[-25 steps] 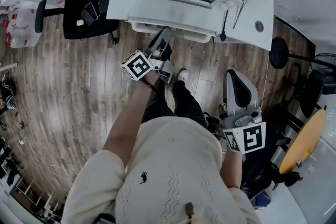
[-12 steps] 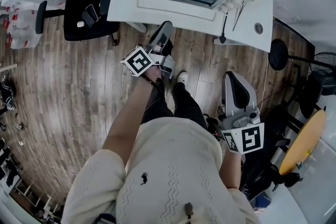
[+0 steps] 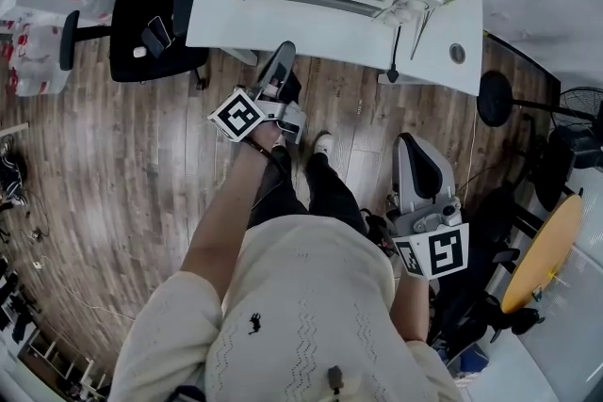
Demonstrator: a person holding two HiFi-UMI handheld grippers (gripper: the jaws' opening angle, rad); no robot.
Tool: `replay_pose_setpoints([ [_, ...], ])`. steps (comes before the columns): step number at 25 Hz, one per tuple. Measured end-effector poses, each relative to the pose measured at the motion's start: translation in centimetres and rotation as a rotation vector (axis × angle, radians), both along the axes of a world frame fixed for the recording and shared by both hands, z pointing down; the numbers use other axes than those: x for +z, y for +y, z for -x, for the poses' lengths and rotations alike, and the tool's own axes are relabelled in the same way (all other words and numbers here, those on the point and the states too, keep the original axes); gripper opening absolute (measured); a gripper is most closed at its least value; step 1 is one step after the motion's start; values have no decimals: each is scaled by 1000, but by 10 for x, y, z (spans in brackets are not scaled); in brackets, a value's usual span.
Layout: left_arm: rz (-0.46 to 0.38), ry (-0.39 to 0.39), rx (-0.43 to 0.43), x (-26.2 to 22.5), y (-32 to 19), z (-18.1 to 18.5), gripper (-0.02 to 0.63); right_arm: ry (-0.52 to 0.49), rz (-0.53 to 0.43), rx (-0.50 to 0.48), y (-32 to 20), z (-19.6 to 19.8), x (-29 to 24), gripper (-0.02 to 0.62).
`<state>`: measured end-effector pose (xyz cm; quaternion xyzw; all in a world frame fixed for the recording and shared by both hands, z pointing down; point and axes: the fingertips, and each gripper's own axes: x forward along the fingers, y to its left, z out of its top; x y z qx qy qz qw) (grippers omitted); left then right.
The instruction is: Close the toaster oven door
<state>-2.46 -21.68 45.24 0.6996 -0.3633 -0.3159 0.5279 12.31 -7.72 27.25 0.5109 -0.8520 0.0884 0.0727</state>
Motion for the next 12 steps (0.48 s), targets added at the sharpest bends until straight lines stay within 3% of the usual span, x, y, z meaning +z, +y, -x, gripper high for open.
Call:
replay_pose_setpoints([
  [8, -10, -39, 26, -2, 2, -7, 2, -7, -6, 1, -2, -2, -2, 9],
  [12, -80, -52, 52, -18, -3, -11, 2, -14, -10, 5, -6, -4, -2, 9],
])
